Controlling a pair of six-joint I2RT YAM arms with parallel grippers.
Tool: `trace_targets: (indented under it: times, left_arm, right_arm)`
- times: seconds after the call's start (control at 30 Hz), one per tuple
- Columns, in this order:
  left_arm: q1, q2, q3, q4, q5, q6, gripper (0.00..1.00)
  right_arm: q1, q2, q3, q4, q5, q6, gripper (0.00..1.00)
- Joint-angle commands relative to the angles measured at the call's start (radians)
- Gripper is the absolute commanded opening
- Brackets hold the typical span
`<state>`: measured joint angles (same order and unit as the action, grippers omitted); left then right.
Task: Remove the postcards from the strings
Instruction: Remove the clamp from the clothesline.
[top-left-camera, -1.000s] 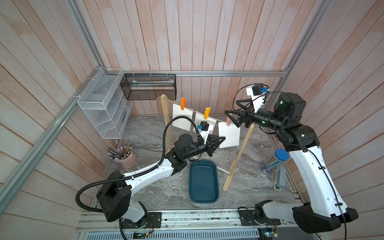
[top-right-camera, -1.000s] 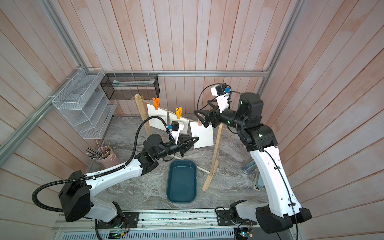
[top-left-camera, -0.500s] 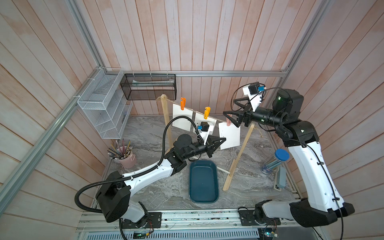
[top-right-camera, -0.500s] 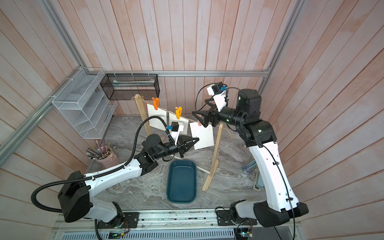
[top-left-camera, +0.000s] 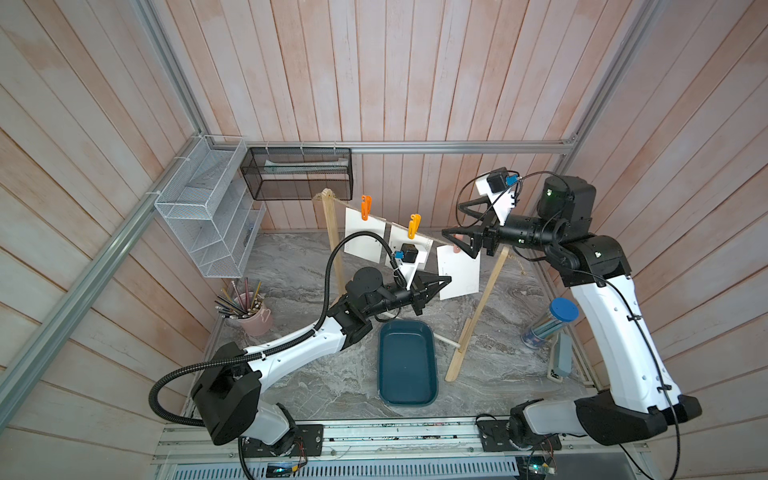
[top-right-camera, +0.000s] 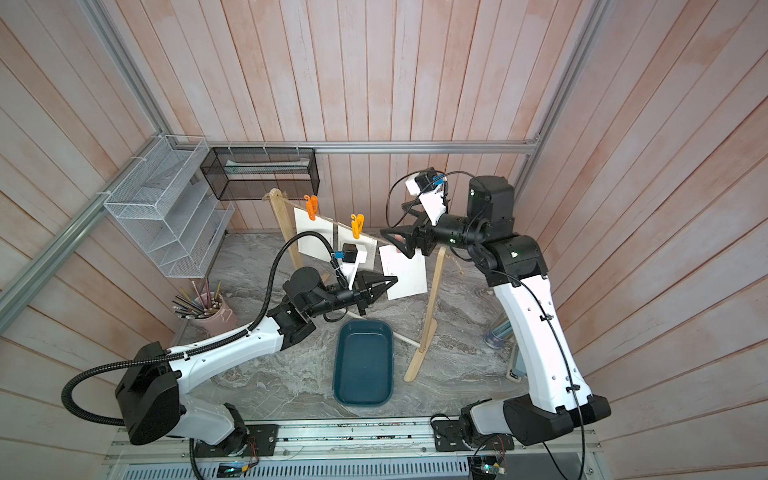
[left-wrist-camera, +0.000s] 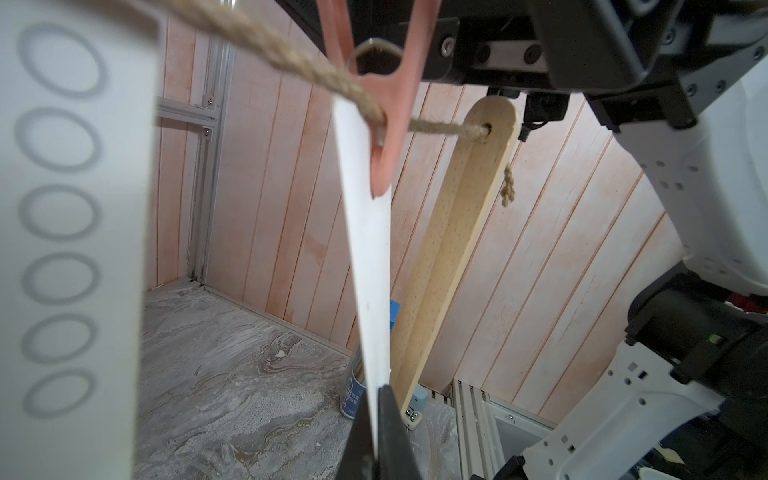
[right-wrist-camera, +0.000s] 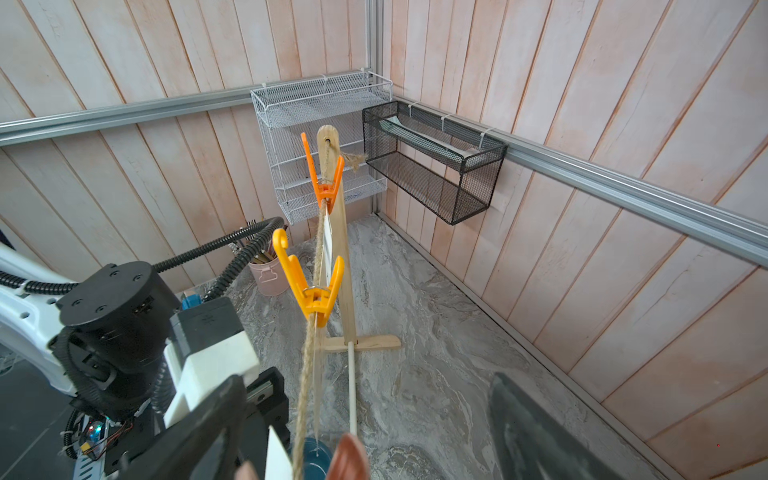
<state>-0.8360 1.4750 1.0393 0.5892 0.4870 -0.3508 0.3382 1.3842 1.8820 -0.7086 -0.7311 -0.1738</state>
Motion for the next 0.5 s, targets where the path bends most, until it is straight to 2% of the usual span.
trace_targets:
  times: [0.0,0.47]
  left_arm:
    - [0.009,-0.029,-0.001,-0.012,0.040,0.014,0.00]
    - [0.041,-0.035,-0.005,-0.007,0.096,-0.010,0.00]
  right_arm:
    - [0.004,0.005,-0.001,-0.022,-0.051,-0.024,0.91]
    - [0.005,0.030,-0.009,-0.051,-0.112,-0.046,0.78]
